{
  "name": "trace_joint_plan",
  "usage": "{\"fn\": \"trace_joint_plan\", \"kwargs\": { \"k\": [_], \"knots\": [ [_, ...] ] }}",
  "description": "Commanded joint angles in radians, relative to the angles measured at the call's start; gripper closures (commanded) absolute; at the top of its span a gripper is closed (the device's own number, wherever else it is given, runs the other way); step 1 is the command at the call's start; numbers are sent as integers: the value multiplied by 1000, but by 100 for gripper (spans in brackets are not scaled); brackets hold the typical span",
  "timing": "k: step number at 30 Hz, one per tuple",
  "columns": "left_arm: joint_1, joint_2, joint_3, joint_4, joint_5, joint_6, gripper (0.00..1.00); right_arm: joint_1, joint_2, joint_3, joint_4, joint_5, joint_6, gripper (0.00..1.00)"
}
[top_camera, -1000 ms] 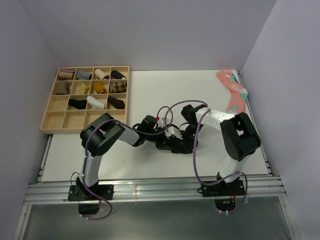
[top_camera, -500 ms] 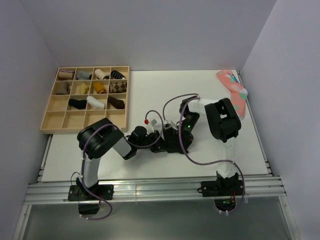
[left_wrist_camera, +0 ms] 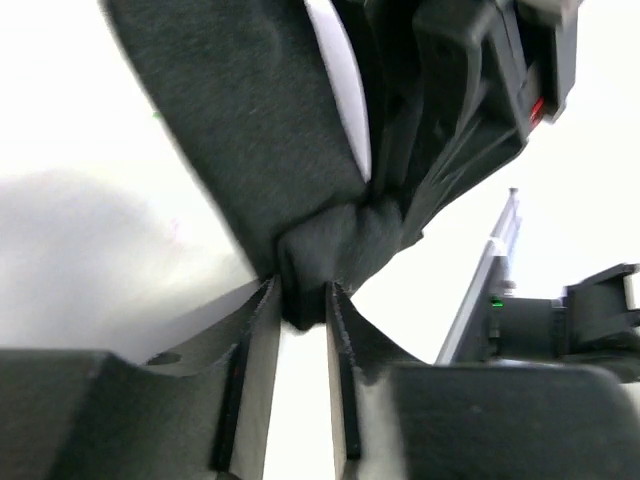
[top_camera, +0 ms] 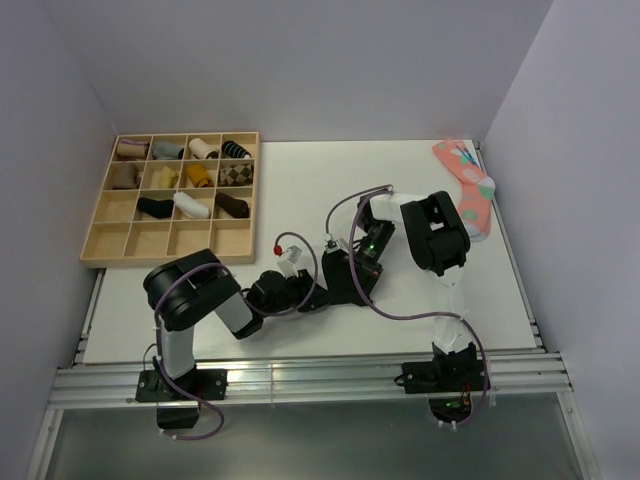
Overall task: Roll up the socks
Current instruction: Roll the sock at the center of the board.
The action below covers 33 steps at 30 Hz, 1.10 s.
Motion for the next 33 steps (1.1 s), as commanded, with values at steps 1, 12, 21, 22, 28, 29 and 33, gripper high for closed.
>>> {"fn": "trace_joint_plan", "kwargs": {
  "k": [1,12,21,22,28,29,33],
  "knots": [
    [-42,-69,-74,-77,-172,134,69,-16,34,36,-13,90,52,81],
    [-214,-307,38,-316,-433,482,54,-19,83,79,-76,124,67,81],
    [-233,-243,162,-390,-424,666,49,-19,85,73,-76,145,80,81],
    [-233,-235,165,-384,-416,679,49,-19,85,74,-76,147,81,81],
    [-233,-166,213,-389,-312,726,47,-19,91,80,-74,155,78,82],
    [-233,-148,214,-385,-297,719,47,-19,93,80,-76,153,78,82],
    [-231,-112,205,-355,-269,702,47,-20,100,85,-76,148,78,82]
  ]
}}
